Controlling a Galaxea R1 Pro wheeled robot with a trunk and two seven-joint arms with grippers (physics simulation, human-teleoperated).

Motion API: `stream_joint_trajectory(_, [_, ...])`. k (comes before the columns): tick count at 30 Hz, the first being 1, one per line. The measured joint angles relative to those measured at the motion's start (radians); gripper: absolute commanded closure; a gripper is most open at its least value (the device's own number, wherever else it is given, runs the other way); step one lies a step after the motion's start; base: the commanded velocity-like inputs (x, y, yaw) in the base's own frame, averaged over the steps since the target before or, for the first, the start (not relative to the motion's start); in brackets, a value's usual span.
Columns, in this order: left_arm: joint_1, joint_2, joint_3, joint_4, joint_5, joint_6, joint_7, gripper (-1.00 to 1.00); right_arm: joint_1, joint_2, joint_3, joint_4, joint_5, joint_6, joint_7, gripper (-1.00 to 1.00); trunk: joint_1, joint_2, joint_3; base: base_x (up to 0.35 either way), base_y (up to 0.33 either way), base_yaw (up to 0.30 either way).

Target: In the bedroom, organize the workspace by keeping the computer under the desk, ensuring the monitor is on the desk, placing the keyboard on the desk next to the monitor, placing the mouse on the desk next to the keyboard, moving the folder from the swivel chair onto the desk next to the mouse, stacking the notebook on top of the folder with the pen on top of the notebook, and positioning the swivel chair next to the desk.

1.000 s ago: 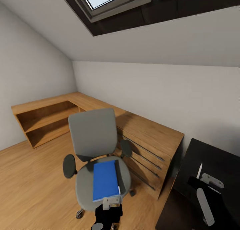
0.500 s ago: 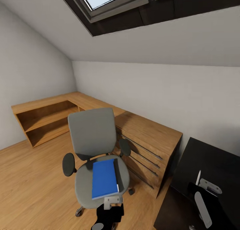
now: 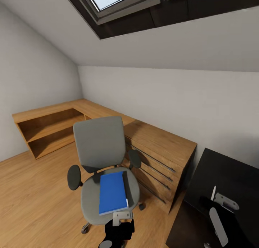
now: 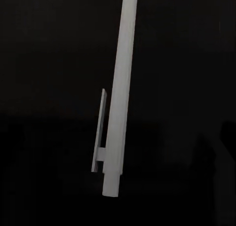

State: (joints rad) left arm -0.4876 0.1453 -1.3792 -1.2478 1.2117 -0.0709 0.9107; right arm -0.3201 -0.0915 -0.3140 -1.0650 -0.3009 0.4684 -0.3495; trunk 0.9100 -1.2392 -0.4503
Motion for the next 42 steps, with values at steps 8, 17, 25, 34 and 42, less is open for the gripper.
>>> stream_joint_trajectory(8, [0.0,0.0,0.0,0.001,0.0,0.0,-0.001,-1.0,0.006,0.018,-0.001,-0.159,-0.001,0.0,-0.003,-1.0,0.0,0.0,0.0,0.0,0.0,0.0])
stream_joint_trajectory(17, [0.0,0.002,0.0,0.0,0.0,0.0,0.0,-1.0,0.009,0.155,0.003,-0.239,0.169,-0.002,-0.007,-1.0,0.0,0.0,0.0,0.0,0.0,0.087])
stream_joint_trajectory(25, [0.0,0.005,0.001,0.0,0.003,0.0,0.0,-1.0,0.009,0.189,0.052,-0.192,0.227,-0.039,-0.008,-1.0,0.0,0.0,0.0,0.0,0.0,0.271])
stream_joint_trajectory(34, [0.0,0.006,0.002,0.0,0.004,0.0,0.0,-1.0,0.009,0.19,0.092,-0.149,0.23,-0.082,-0.01,-1.0,0.0,0.0,0.0,0.0,0.0,0.279])
stream_joint_trajectory(42, [0.0,0.006,0.002,0.0,0.004,0.0,0.0,-1.0,0.009,0.19,0.1,-0.148,0.231,-0.084,-0.01,-1.0,0.0,0.0,0.0,0.0,0.0,0.279])
